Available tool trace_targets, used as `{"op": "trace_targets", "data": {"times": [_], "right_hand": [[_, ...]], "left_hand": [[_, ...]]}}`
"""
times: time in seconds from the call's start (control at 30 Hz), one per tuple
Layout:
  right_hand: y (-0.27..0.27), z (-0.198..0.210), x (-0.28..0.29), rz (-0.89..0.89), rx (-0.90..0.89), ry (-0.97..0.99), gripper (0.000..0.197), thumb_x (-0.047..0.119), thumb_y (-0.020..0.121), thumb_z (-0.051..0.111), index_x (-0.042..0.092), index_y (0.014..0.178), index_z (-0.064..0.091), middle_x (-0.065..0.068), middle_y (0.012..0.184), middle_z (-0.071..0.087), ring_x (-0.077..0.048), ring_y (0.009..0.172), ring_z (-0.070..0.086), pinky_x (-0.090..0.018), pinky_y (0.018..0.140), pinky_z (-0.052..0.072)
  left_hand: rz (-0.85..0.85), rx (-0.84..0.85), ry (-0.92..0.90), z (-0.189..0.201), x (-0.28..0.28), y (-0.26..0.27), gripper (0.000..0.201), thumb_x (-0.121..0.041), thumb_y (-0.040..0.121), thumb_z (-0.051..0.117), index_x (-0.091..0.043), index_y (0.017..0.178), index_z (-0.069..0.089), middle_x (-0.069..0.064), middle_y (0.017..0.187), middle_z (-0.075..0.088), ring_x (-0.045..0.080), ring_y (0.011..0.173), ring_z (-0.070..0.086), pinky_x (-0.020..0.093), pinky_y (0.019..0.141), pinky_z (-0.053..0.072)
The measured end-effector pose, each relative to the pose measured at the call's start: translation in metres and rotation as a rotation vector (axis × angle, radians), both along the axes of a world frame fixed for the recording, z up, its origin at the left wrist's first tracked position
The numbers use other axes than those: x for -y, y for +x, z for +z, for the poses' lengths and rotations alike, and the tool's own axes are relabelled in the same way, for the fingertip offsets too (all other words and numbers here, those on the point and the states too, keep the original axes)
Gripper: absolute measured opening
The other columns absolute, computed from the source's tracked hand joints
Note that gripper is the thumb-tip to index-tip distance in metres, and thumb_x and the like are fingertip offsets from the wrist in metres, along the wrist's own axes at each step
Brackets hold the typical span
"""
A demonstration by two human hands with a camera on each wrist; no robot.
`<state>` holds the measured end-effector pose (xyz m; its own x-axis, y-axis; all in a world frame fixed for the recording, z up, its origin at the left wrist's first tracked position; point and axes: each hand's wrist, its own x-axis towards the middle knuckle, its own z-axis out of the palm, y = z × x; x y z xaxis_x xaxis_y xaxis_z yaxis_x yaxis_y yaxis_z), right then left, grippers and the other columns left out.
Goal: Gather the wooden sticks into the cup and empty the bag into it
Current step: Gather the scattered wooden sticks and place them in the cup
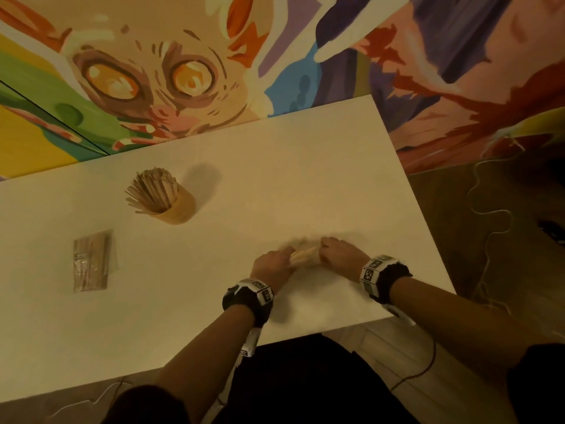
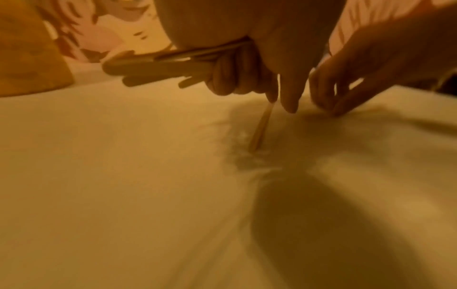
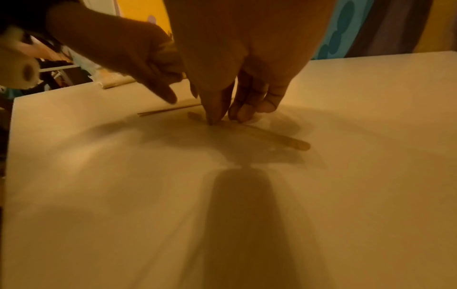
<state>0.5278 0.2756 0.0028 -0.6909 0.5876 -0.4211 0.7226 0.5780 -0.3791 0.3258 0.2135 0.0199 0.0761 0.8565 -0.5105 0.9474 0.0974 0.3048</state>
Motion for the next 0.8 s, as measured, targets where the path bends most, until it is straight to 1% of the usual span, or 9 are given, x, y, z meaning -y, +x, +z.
{"op": "trace_targets", "data": {"times": [0.07,0.2,0.27,0.4,0.5,0.57,0.63,0.7,0.8], "right_hand": [[0.005,-0.001,0.011,-0.045,-0.011,-0.055,0.026,0.026,0.100,0.050,0.004,0.102,0.062,-0.014,0.117,0.053,-0.030,0.102,0.053,-0.037,0.084,0.041],[0.019,-0.002,0.033,-0.189,-0.035,-0.163,0.022,0.025,0.099,0.050,0.005,0.099,0.062,-0.010,0.113,0.053,-0.027,0.094,0.054,-0.035,0.080,0.043],[0.025,0.000,0.043,-0.272,-0.071,-0.235,0.017,0.022,0.096,0.054,0.007,0.095,0.062,-0.009,0.107,0.056,-0.024,0.090,0.052,-0.029,0.076,0.039],[0.031,0.002,0.057,-0.476,-0.153,-0.346,0.009,0.017,0.093,0.059,0.012,0.086,0.061,-0.005,0.090,0.061,-0.021,0.081,0.055,-0.025,0.068,0.040],[0.031,0.002,0.059,-0.677,-0.213,-0.393,0.010,0.013,0.092,0.063,0.010,0.082,0.063,-0.002,0.079,0.062,-0.011,0.062,0.054,-0.011,0.054,0.041],[0.032,0.003,0.058,-0.810,-0.270,-0.438,0.010,0.008,0.091,0.064,0.006,0.081,0.066,-0.005,0.070,0.064,-0.007,0.053,0.056,-0.009,0.049,0.043],[0.032,0.004,0.057,-0.917,-0.321,-0.503,0.012,0.005,0.091,0.063,0.006,0.079,0.065,-0.006,0.063,0.065,-0.006,0.046,0.060,-0.010,0.049,0.044],[0.031,0.004,0.056,-1.002,-0.371,-0.562,0.012,0.003,0.090,0.064,0.006,0.079,0.065,-0.009,0.061,0.066,-0.010,0.045,0.063,-0.018,0.051,0.051],[0.028,0.002,0.055,-1.091,-0.437,-0.631,0.006,-0.002,0.087,0.067,0.002,0.084,0.064,-0.013,0.062,0.068,-0.019,0.049,0.067,-0.031,0.058,0.059]], "left_hand": [[-0.027,-0.034,0.012,-0.008,0.000,-0.004,0.036,-0.043,0.095,0.050,-0.026,0.126,0.054,0.003,0.115,0.064,0.027,0.102,0.062,0.036,0.077,0.047],[0.101,-0.002,0.038,-0.011,0.001,-0.015,0.023,-0.040,0.094,0.051,-0.023,0.104,0.063,-0.004,0.114,0.054,0.022,0.090,0.062,0.034,0.069,0.050],[0.119,-0.017,0.051,-0.011,0.004,-0.019,0.021,-0.035,0.092,0.055,-0.023,0.107,0.064,-0.007,0.122,0.050,0.022,0.088,0.063,0.031,0.065,0.048],[0.264,-0.001,0.024,-0.008,0.009,-0.023,0.041,-0.043,0.089,0.058,-0.023,0.125,0.056,-0.008,0.133,0.043,0.026,0.096,0.063,0.031,0.069,0.045],[0.412,0.006,0.012,-0.003,0.003,-0.020,0.050,-0.046,0.086,0.060,-0.022,0.129,0.053,-0.005,0.133,0.046,0.032,0.102,0.061,0.031,0.072,0.040],[0.387,-0.002,0.016,-0.001,-0.002,-0.016,0.044,-0.041,0.087,0.060,-0.020,0.125,0.056,-0.002,0.129,0.049,0.032,0.101,0.061,0.032,0.072,0.042],[0.321,-0.027,0.040,0.001,-0.007,-0.013,0.030,-0.035,0.091,0.058,-0.017,0.115,0.060,0.002,0.120,0.055,0.031,0.098,0.060,0.033,0.072,0.044],[0.265,-0.081,0.045,0.005,-0.011,-0.011,0.022,-0.030,0.095,0.052,-0.015,0.109,0.060,0.005,0.113,0.059,0.030,0.097,0.060,0.032,0.071,0.041],[0.151,-0.160,0.032,0.007,-0.010,-0.012,0.022,-0.021,0.098,0.045,-0.017,0.115,0.058,0.005,0.113,0.060,0.029,0.099,0.060,0.031,0.071,0.036]]}}
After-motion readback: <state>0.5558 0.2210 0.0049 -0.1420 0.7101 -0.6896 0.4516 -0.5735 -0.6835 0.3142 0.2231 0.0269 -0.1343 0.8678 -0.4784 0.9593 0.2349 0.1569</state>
